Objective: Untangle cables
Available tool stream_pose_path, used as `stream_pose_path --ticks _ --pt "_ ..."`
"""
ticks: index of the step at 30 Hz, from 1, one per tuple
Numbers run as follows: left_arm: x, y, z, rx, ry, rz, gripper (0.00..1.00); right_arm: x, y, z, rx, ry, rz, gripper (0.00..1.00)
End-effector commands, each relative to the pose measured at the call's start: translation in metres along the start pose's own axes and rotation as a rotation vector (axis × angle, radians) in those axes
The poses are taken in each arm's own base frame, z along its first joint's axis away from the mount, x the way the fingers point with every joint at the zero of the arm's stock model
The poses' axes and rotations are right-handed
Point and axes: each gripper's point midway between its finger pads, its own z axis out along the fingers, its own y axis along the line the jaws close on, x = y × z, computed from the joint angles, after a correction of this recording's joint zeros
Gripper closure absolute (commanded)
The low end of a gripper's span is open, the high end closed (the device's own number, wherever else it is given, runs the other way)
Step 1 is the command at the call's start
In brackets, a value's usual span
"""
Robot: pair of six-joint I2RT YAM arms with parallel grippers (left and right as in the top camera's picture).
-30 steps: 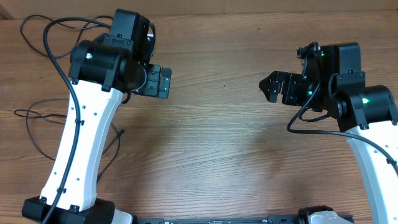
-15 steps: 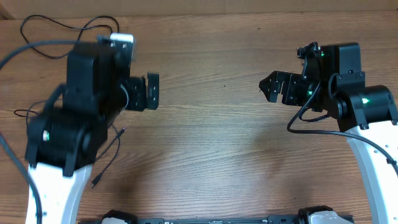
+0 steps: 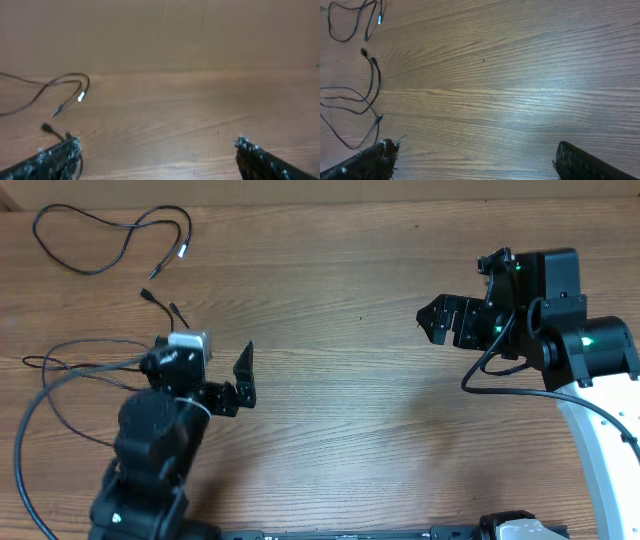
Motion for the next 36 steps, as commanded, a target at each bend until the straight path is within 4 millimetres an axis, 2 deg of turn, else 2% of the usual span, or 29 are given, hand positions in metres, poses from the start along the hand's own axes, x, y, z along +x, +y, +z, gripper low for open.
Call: stream_pose_path --ticks 1,10,19,25,31,36 --pt "0.003 0.002 -0.004 0.010 -0.117 -0.016 0.00 -0.006 0.000 -0.003 0.007 -0.019 -0.002 0.00" --pt "0.012 0.004 -0.020 0.034 -0.308 -0.030 0.00 -0.006 0.000 -0.003 0.007 -0.019 -0.002 0.00" --pt "0.021 0.022 -0.042 -0.034 -0.439 -0.058 0.00 -0.006 0.000 -0.003 0.007 -0.019 -0.002 0.00" --pt "0.020 0.024 -0.057 -0.043 -0.514 -0.015 0.00 -0.006 0.000 -0.003 0.007 -0.019 -0.002 0.00" --pt "0.033 0.025 -0.052 -0.045 -0.506 -0.008 0.00 -0.006 0.000 -0.003 0.007 -0.019 -0.002 0.00" --pt "0.059 0.028 -0.035 -0.056 -0.445 -0.001 0.00 -0.006 0.000 -0.003 0.007 -0.019 -0.002 0.00"
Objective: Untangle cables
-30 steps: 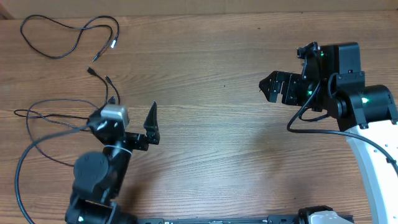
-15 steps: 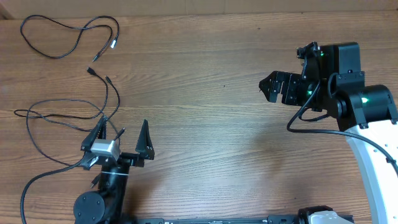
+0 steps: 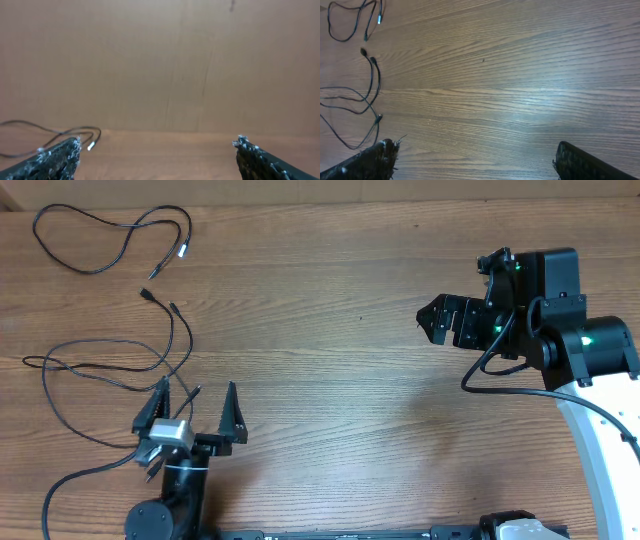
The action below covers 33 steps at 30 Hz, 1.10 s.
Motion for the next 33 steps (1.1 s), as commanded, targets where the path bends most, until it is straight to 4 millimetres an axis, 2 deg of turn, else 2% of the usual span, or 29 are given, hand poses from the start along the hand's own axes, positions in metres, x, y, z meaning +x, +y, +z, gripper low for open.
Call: stream_pose_path --ticks 1,4,7,10,14,21,24,33 --pt "0.024 0.007 0.002 -0.025 0.037 0.028 0.00 -0.006 0.000 -0.003 0.007 -0.020 -0.003 0.00" --pt "0.050 0.009 0.003 -0.030 0.080 0.023 0.00 -0.006 0.000 -0.003 0.007 -0.020 -0.003 0.00" --pt "0.087 0.013 0.002 -0.042 0.163 -0.024 0.00 -0.006 0.000 -0.003 0.007 -0.020 -0.003 0.00" --pt "0.107 0.016 -0.002 -0.056 0.245 -0.020 0.00 -0.006 0.000 -0.003 0.007 -0.020 -0.003 0.00" --pt "0.106 0.020 -0.002 -0.070 0.241 0.013 0.00 -0.006 0.000 -0.003 0.007 -0.020 -0.003 0.00" --pt "0.104 0.041 -0.002 -0.141 0.238 0.035 0.00 -0.006 0.000 -0.003 0.007 -0.020 -0.003 0.00" --pt "0.106 0.039 -0.002 -0.103 0.252 0.104 0.00 -0.006 0.000 -0.003 0.007 -0.020 -0.003 0.00" --pt "0.106 0.040 -0.002 -0.108 0.251 0.088 0.00 -0.006 0.000 -0.003 0.007 -0.020 -0.003 0.00"
